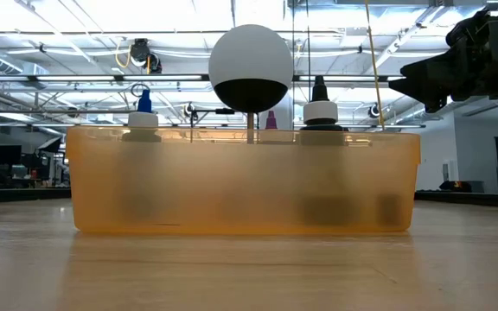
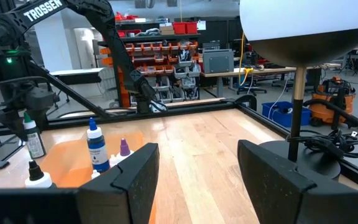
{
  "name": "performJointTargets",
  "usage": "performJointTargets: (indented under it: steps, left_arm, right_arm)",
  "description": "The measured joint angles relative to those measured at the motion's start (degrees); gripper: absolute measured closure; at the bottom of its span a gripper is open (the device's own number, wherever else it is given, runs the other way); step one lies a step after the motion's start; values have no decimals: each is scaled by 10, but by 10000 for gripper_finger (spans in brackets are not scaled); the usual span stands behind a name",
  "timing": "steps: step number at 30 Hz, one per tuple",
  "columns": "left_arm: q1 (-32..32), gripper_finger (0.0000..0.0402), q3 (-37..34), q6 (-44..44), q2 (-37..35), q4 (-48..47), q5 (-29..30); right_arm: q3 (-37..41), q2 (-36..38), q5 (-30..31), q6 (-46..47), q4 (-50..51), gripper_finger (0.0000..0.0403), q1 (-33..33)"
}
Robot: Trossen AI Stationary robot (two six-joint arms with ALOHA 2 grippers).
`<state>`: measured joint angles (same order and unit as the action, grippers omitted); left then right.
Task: Pick & Place food coloring
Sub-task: Put the large green food coloring bottle into the orange container
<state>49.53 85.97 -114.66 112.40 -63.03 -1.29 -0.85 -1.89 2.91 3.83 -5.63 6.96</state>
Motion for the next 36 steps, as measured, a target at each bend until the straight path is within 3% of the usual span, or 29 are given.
performJointTargets:
  steps: [2,8,19,26,36]
  left_arm:
    - [-5,262,0,18,0,-1,5]
    - [-33,262,31,101,-8,-4,38]
    - [-132,262,270,347,-16,-138,182]
    - [-243,262,272,514,-1,-125,136]
    - [-285,262,243,582,81,-116,99]
  right_arm:
    - [0,0,0,0,0,195,0]
    - [0,0,0,0,0,195,0]
    - [0,0,0,0,0,195,0]
    - [0,0,0,0,-1,195,0]
    - [0,0,0,0,0,195,0]
